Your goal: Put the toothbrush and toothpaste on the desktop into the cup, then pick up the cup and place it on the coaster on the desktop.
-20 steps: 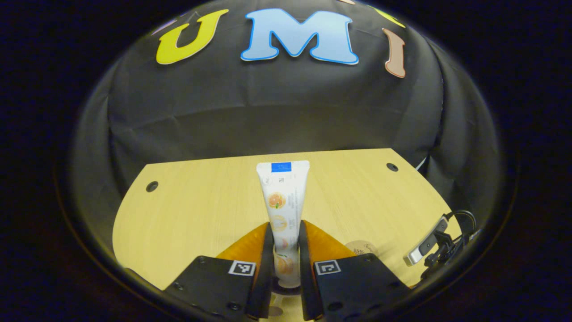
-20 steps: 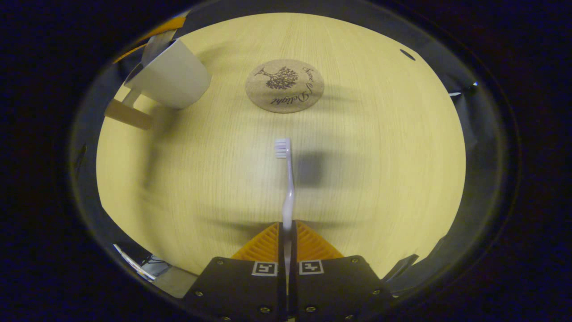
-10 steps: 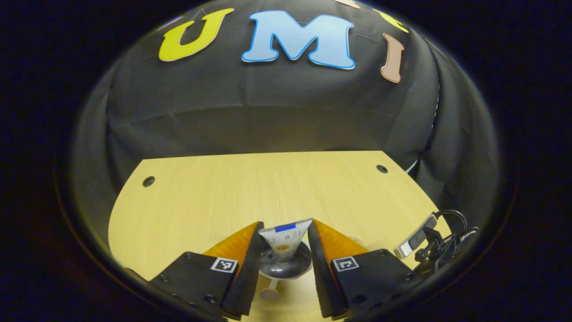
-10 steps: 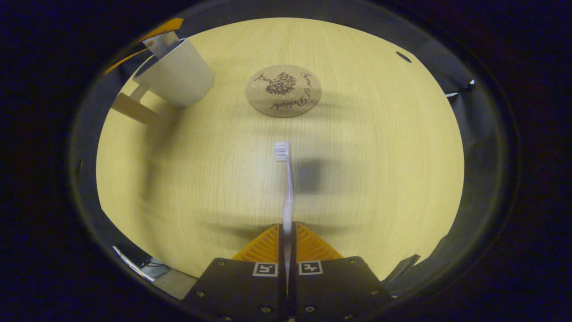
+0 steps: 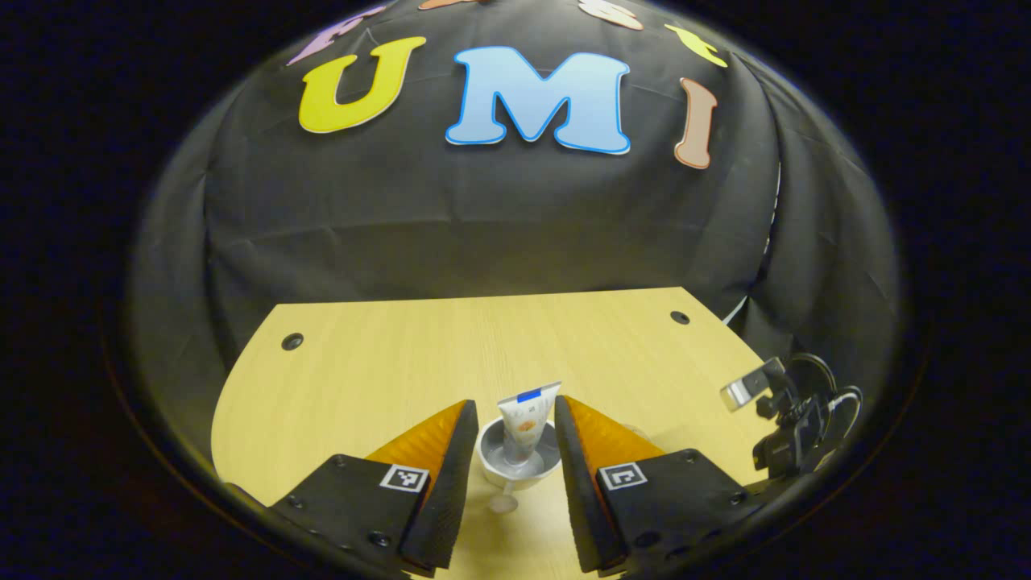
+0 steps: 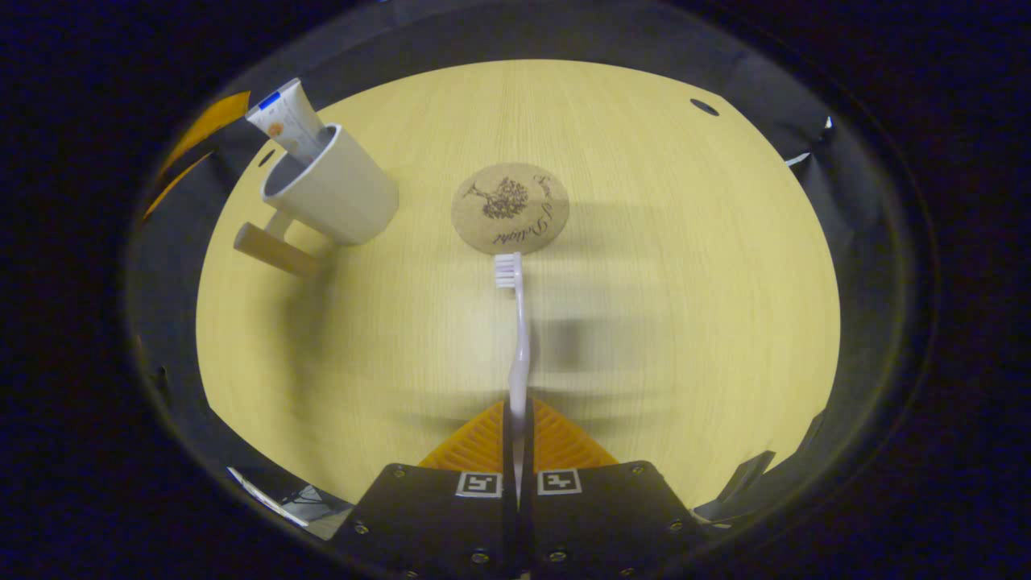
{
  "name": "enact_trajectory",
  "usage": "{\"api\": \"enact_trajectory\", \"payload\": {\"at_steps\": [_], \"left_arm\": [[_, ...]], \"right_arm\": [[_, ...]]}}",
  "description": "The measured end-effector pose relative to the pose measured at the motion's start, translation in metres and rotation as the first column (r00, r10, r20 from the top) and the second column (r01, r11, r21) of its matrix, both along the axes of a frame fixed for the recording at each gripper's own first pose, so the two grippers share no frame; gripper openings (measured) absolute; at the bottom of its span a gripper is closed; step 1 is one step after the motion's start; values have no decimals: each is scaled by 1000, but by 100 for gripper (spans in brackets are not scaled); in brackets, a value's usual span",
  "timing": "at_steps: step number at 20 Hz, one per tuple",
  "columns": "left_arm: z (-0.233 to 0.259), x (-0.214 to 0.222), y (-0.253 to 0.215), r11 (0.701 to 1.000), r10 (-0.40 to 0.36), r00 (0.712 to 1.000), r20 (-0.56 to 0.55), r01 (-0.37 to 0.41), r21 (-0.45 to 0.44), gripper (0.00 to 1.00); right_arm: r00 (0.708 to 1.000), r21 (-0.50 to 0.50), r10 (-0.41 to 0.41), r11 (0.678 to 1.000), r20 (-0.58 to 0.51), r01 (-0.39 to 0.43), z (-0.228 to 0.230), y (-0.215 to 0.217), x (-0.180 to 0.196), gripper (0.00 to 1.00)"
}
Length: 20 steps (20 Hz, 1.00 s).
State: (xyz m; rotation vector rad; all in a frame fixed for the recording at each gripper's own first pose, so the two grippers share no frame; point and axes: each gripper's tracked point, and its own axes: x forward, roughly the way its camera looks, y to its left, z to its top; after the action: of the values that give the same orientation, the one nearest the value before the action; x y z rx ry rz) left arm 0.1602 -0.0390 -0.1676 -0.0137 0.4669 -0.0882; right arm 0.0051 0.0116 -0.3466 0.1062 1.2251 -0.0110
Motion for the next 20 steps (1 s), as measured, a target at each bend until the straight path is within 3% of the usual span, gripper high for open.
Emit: {"api": "enact_trajectory", "payload": {"at_steps": [6,9,13,16,20], "left_arm": [[2,-38,49,997,82,997,-9,-82,2,63],[0,-61,87,990,136,991,-16,-136,29,60],[2,-93,137,975,219,975,-23,-218,50,61],[2,-119,174,957,285,958,-32,-283,62,65],[2,-158,211,930,361,931,-46,-357,84,65]], "right_arm": [[974,77,-43,997,221,27,74,24,65,2],[939,142,-78,989,335,32,115,42,101,1],[871,233,-145,972,469,37,162,68,144,1],[844,273,-185,961,504,48,168,86,165,1],[815,242,-175,969,552,44,156,96,184,2]]}}
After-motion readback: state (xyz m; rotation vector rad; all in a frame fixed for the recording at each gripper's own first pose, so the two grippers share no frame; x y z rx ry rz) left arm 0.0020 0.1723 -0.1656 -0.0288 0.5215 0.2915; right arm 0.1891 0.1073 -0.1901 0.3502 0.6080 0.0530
